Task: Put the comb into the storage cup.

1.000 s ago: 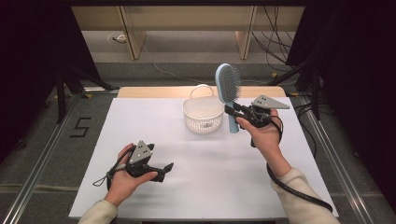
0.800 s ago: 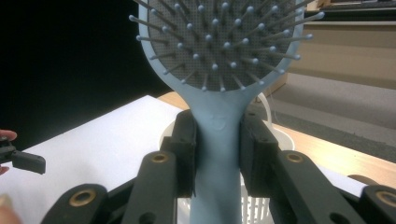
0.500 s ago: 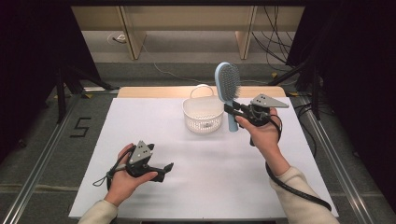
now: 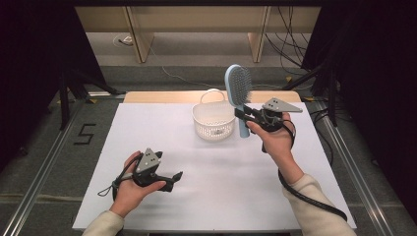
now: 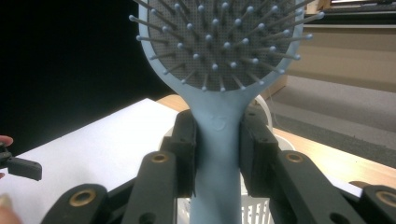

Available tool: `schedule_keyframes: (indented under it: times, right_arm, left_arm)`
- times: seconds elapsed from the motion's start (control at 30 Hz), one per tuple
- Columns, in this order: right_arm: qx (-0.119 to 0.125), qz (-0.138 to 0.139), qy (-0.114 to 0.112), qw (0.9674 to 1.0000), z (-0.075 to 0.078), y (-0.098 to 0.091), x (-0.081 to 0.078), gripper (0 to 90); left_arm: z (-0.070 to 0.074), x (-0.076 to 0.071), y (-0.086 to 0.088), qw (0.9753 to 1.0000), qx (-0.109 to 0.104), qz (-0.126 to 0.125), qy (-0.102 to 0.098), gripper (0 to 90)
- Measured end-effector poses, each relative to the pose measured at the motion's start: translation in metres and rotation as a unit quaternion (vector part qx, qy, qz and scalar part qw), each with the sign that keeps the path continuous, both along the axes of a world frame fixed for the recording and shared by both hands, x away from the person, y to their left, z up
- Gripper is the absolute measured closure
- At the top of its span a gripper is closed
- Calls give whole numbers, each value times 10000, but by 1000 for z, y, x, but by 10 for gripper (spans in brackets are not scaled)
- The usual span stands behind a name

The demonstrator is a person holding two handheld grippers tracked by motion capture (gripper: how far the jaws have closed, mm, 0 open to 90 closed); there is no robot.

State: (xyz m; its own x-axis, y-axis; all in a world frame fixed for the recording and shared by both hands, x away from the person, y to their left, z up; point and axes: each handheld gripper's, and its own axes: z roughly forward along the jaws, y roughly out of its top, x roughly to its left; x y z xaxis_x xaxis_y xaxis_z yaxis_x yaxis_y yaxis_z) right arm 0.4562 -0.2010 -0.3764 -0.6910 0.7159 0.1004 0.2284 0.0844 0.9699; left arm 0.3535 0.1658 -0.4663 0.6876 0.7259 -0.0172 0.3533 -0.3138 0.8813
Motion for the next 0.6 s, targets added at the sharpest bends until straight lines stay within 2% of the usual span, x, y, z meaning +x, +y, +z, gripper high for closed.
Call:
schedule_keyframes:
  times: [0.6]
  right_arm:
    - [30, 25, -51, 10000, 3, 5, 4, 706]
  left_arm:
    - [0, 0, 0, 10000, -3, -4, 2, 0]
